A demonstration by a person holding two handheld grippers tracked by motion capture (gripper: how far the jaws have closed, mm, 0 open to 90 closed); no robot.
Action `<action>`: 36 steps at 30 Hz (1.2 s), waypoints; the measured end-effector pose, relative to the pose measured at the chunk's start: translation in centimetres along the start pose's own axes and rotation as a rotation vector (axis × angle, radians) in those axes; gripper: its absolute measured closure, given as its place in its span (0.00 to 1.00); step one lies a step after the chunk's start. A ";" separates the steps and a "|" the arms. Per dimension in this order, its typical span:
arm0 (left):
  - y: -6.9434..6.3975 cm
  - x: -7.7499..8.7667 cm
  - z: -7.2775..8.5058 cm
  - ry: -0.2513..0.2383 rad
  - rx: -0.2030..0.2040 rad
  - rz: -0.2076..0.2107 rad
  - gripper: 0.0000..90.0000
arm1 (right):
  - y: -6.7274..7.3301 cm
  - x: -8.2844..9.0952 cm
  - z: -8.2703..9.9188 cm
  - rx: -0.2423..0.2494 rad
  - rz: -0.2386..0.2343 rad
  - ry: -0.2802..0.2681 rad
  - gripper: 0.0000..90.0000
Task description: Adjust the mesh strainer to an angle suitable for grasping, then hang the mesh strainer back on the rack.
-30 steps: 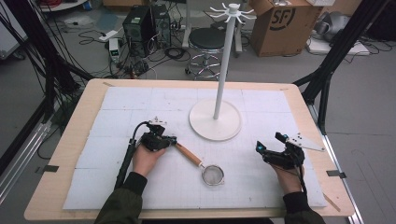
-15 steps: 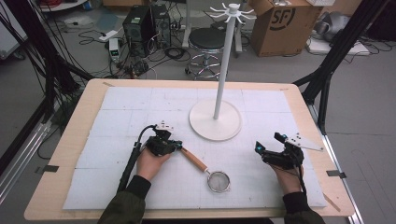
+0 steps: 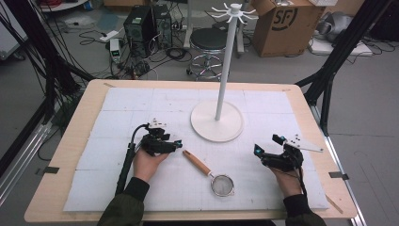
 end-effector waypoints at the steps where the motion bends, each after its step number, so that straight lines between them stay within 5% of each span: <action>1: 0.1 0.4 0.0 -0.015 0.001 -0.012 0.42 | 0.2 0.0 0.0 0.004 -0.003 0.003 0.08; 9: 0.6 4.4 0.8 -0.132 -0.009 -0.060 0.33 | 0.6 0.0 0.0 -0.001 -0.030 0.007 0.08; 11: 0.6 5.2 1.2 -0.132 -0.021 -0.078 0.30 | 1.4 0.0 -0.1 -0.047 -0.103 0.030 0.08; 12: 0.6 5.6 1.4 -0.136 -0.025 -0.082 0.30 | 1.4 0.0 -0.1 -0.047 -0.103 0.030 0.08; 16: 0.3 7.1 2.1 -0.160 -0.042 -0.095 0.28 | 5.2 -0.2 -0.2 -0.059 -0.261 0.105 0.08; 18: 0.2 7.7 2.5 -0.160 -0.044 -0.101 0.27 | 6.1 -0.3 -0.1 -0.044 -0.280 0.123 0.08; 20: 0.2 8.1 3.0 -0.158 -0.046 -0.108 0.27 | 8.4 -0.7 0.4 0.002 -0.320 0.185 0.11; 24: 0.3 8.6 3.8 -0.152 -0.039 -0.110 0.28 | 10.0 -0.9 1.0 0.003 -0.385 0.244 0.19; 36: -0.1 7.8 3.9 -0.133 -0.065 -0.114 0.28 | 12.4 -1.3 1.9 0.042 -0.432 0.290 0.19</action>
Point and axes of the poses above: each handheld gripper's, and its own axes: x roughly backward along the jaws, z roughly out of its underside, y roughly to its left, the point moved 4 cm from there along -x, roughly forward along the jaws, and after that the axes turned 15 degrees about z, right-handed, at the moved point
